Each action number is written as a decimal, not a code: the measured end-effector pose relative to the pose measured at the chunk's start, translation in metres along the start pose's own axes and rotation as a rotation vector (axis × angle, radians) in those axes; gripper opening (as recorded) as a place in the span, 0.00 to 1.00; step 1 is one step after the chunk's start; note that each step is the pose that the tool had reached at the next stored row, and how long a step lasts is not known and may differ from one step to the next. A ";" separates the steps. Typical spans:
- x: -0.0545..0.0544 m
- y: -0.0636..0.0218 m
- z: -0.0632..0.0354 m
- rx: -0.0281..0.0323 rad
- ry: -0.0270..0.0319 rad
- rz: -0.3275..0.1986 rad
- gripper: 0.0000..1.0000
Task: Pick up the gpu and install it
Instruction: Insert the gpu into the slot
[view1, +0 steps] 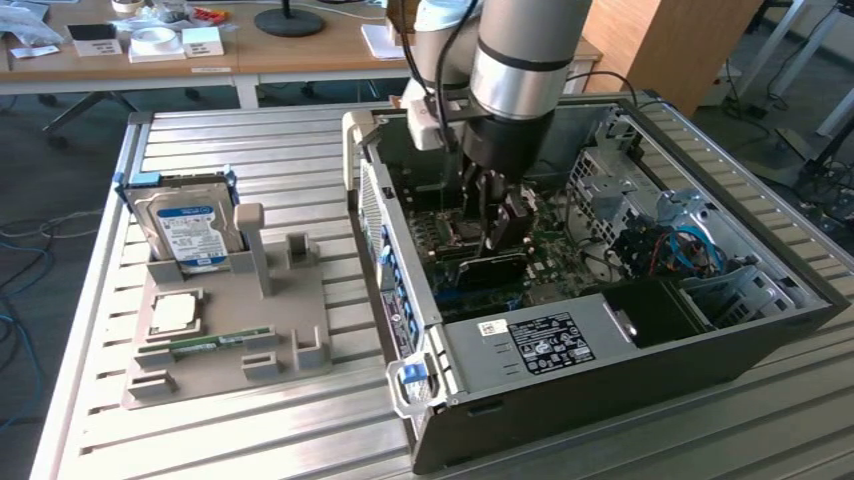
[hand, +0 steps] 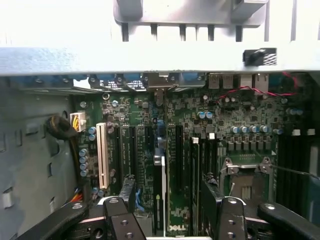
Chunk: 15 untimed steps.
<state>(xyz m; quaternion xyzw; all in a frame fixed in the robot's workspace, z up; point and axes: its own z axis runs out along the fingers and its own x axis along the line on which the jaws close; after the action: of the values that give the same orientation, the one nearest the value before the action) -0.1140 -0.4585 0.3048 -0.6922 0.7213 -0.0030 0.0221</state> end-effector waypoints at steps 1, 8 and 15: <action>0.000 -0.0001 -0.0023 0.0000 -0.0001 0.000 0.64; 0.000 -0.0005 -0.0141 0.0001 -0.0003 0.000 0.64; -0.001 -0.0050 -0.0141 -0.0008 -0.0025 -0.004 0.64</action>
<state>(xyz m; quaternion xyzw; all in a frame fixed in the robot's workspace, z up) -0.1095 -0.4585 0.3191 -0.6937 0.7199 -0.0019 0.0227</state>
